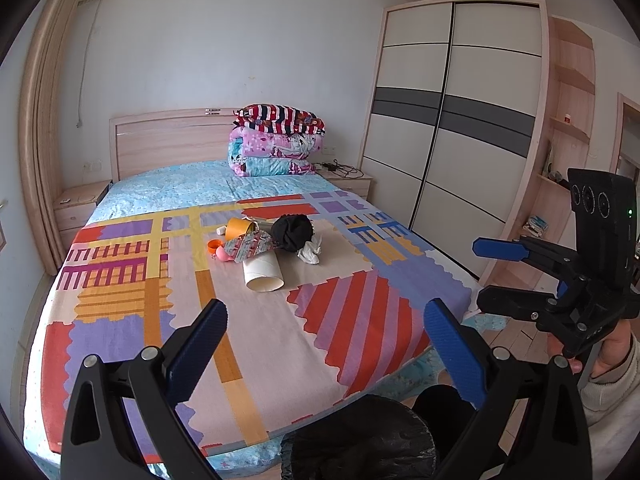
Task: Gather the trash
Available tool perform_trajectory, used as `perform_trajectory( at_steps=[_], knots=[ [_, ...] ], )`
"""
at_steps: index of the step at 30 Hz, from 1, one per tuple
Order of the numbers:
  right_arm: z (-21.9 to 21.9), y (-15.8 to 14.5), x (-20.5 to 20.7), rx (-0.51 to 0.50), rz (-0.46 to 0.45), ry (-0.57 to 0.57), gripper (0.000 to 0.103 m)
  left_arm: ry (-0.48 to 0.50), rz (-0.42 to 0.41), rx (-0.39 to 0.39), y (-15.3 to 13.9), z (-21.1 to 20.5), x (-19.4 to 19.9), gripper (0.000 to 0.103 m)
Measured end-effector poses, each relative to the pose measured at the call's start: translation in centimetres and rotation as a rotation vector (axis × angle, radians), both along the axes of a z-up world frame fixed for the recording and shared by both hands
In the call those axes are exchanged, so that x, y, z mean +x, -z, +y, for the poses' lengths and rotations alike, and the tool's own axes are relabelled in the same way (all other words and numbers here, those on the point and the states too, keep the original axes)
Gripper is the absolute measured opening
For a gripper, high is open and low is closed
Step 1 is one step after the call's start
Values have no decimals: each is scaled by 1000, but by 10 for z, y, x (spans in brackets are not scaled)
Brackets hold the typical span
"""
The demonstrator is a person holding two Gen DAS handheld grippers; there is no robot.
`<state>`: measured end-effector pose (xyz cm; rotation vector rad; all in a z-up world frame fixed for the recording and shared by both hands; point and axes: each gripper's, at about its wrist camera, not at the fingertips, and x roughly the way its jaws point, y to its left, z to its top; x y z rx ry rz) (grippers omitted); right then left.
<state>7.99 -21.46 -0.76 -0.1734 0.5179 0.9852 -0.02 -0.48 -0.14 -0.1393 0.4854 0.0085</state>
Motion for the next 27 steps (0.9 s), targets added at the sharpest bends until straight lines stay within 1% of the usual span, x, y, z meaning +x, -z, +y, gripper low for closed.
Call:
perform_trajectory(
  at_steps=[7,15,21,27],
  knots=[
    [-1,1,1,-3,6,6,98,-7,3,-5,0,2,0,95],
    [0,2,3,-2,7,6,98,-5,15,-33,1,11,7,95],
    [6,1,19,-8,5,11,98,28,22,-79,-1,26,25,95],
    [24,1,50,-24,-12,3,98,33,62,-162,8,56,62,95]
  ],
)
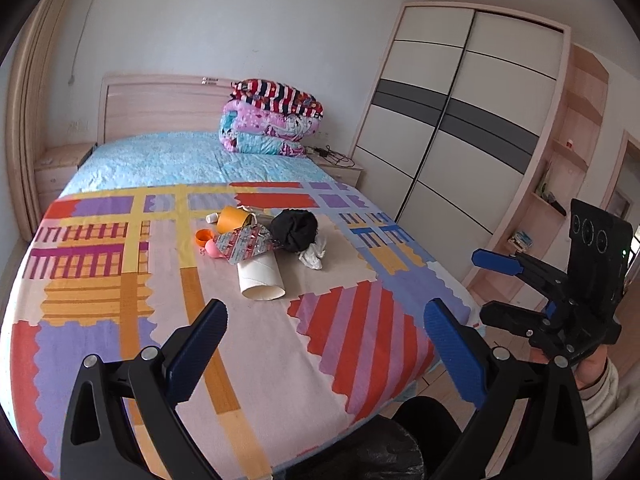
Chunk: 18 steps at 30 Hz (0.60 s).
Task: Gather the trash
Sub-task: 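Grasp the black cloth with the right tool while the left tool grasps the blister pack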
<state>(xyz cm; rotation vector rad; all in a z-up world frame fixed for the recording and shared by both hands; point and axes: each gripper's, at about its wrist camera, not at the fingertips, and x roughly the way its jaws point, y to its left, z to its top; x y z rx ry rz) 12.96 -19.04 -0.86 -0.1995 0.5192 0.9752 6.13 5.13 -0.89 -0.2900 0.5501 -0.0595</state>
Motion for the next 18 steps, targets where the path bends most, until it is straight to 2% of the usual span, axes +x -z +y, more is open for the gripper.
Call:
perform_trajectory(
  at_steps=[9,18],
  knots=[
    [39,14,65,-34,15,26,98,-34,82,-102,29,55,60,95],
    [72,40,126,-45,85,52,98,-64,175,-270,68,105,118,95]
  ],
)
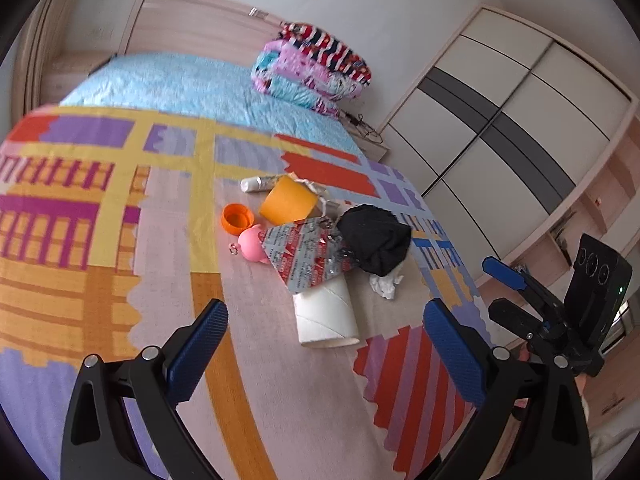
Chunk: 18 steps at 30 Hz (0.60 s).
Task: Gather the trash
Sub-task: 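Grasp the black cloth with the right tool while the left tool grasps the blister pack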
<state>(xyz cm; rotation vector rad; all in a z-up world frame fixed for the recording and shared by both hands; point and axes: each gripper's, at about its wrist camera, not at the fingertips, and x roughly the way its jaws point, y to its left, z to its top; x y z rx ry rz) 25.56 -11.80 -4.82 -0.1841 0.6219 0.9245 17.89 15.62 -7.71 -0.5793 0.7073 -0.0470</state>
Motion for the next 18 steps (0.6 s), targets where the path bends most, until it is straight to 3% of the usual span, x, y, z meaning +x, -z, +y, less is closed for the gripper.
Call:
perform_trajectory(
  at_steps=[9,14,16,18],
  knots=[
    [34,20,46,-18,39,-3,98,-28,74,-69,32,19,36,83],
    [46,30,56,-26,50,-3,98,-17,89,-123,41,23,47,72],
    [50,34,60,-27,59,1,98,-11,88,-131,42,25,49,62],
    [53,37,62,-30,64,2,98,-9,86,-145,44,27,51,61]
  ],
)
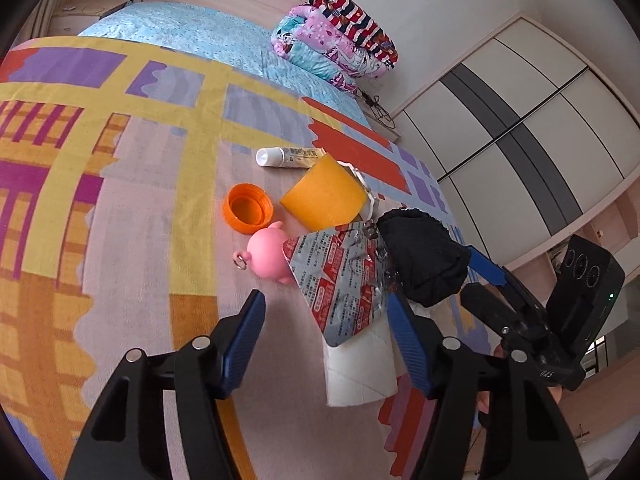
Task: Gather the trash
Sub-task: 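Grasp the black cloth with the right tool while the left tool grasps the blister pack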
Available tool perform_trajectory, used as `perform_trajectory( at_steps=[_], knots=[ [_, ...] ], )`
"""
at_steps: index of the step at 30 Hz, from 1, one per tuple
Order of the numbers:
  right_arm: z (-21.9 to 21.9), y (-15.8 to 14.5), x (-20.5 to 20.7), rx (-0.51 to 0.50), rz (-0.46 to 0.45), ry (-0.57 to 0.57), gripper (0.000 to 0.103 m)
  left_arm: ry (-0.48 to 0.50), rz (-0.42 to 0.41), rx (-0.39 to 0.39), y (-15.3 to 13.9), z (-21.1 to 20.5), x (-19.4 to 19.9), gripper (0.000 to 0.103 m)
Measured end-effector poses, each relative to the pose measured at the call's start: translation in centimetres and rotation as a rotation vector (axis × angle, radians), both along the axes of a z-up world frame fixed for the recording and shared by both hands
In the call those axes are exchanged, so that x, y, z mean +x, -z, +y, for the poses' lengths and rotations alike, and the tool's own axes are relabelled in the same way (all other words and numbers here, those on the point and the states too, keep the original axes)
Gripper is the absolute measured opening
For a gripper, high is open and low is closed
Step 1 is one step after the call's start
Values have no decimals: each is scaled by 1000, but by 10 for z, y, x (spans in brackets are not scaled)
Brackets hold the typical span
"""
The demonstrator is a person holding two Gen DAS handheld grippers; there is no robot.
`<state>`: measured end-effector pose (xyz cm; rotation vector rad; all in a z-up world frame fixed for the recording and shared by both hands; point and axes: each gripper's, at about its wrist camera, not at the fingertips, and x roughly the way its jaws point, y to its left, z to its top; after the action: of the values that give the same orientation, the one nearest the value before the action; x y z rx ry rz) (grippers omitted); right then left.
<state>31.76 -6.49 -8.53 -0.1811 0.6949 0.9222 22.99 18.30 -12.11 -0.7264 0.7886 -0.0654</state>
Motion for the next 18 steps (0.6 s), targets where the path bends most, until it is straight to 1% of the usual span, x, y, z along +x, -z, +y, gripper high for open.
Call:
perform_trajectory(
  at_steps=[2,4,5,6,7,8,9,11,12,13,14,18],
  knots=[
    [4,4,2,-6,3,3,98,-4,4,-39,3,4,2,59],
    [7,8,5,-10,7,1,98,4,-1,-73,5,7,7,43],
    [8,10,6,-11,13,-4,97,3,0,-79,6,7,8,40],
    [10,12,6,-11,19,-6,93,5,-3,-90,7,8,9,35],
    [9,13,7,-12,23,-8,81,6,-7,-104,9,9,9,30],
    [10,14,8,-17,28,-7,72,4,-14,-120,10,9,8,30],
    [10,15,8,-18,30,-3,70,0,-17,-123,10,10,8,28],
    [8,15,9,-9,40,1,59,-10,-35,-134,7,11,3,24],
    [7,15,9,-3,44,0,58,-11,-45,-138,6,12,0,20],
    [6,14,9,3,46,0,54,-8,-65,-145,3,12,-2,16],
    [5,13,9,7,45,1,48,-3,-80,-148,0,12,-4,15],
    [5,7,9,21,44,6,41,-6,-114,-124,-13,11,-12,10]
  ],
)
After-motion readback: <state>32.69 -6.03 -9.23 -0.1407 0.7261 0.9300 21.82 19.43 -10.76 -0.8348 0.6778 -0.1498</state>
